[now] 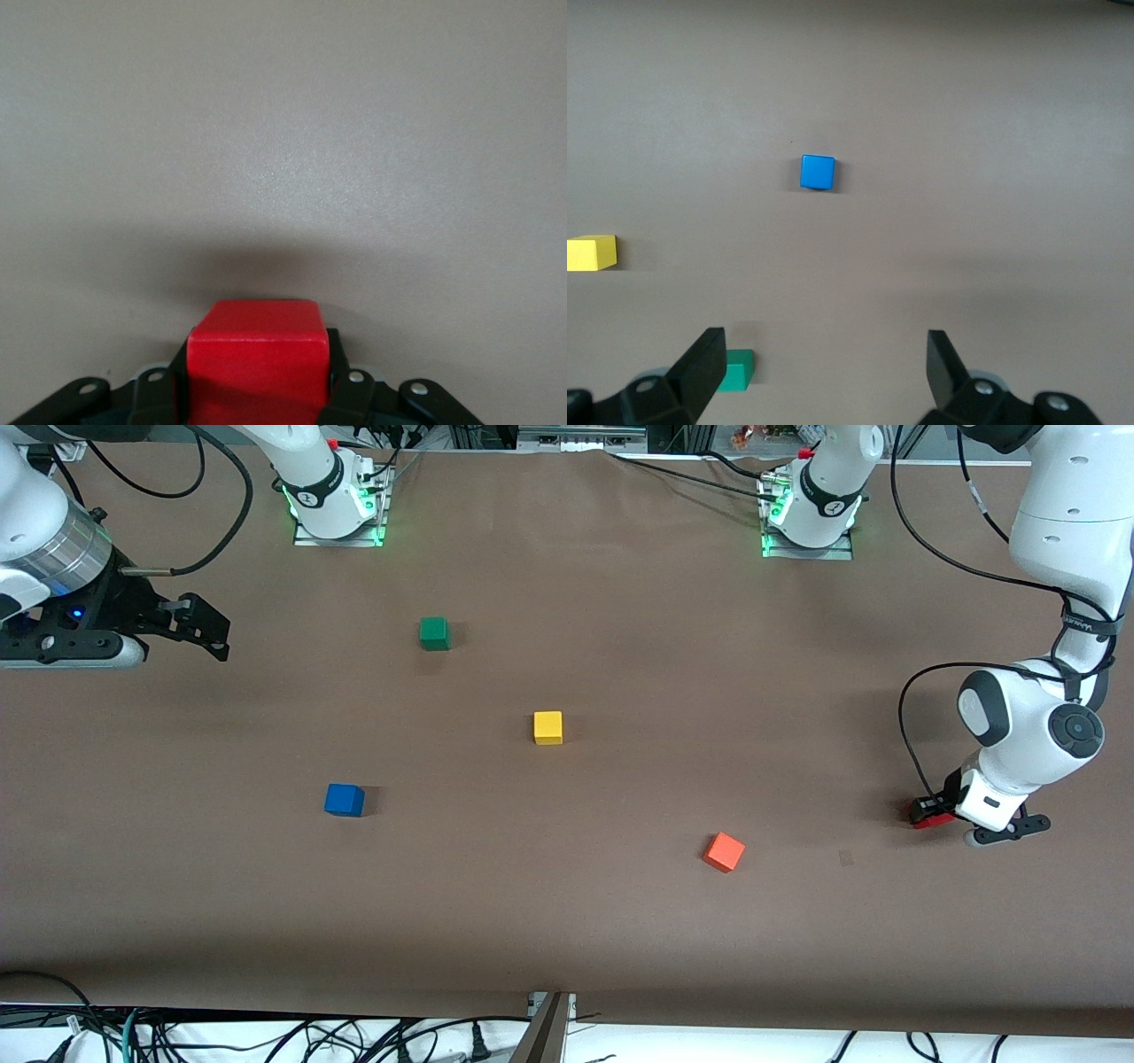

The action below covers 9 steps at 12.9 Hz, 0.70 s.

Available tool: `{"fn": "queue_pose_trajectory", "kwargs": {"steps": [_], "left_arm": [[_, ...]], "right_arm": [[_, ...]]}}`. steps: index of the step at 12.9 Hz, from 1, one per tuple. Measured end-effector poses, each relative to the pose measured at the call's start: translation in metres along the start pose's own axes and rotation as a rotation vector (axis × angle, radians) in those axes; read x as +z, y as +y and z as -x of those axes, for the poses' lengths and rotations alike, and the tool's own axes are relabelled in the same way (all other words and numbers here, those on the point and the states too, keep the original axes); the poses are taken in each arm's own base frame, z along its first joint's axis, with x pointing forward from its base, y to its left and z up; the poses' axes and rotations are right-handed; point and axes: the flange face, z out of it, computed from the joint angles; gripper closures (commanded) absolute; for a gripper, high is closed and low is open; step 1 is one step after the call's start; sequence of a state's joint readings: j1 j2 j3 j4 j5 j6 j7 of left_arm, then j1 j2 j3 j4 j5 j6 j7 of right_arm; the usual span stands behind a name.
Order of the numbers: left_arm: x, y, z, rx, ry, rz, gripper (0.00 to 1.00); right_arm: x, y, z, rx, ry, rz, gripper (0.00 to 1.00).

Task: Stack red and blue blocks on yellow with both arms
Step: 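Carry the red cube with the left gripper over the yellow cube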

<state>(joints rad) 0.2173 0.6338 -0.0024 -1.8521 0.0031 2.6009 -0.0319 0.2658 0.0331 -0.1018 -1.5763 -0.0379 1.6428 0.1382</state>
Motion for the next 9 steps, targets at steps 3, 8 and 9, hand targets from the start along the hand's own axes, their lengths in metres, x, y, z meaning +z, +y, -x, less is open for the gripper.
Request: {"fn": "queue_pose_trajectory", "kwargs": {"steps": [3,8,9], "left_arm": [[-0.039,0.033,-0.012,0.044,-0.031,0.031,0.78],[-0.13,0.213,-0.009,0.129,-0.117,0.09,0.78],[-0.136,0.261,0.007,0.119,-0.124,0.091,0.78]], "right_arm": [[0.0,0.0,0.0,0.0,0.0,0.0,0.0],[0.0,0.0,0.0,-0.001,0.0,0.0,0.0],[0.0,0.0,0.0,-0.001,0.0,0.0,0.0]]}}
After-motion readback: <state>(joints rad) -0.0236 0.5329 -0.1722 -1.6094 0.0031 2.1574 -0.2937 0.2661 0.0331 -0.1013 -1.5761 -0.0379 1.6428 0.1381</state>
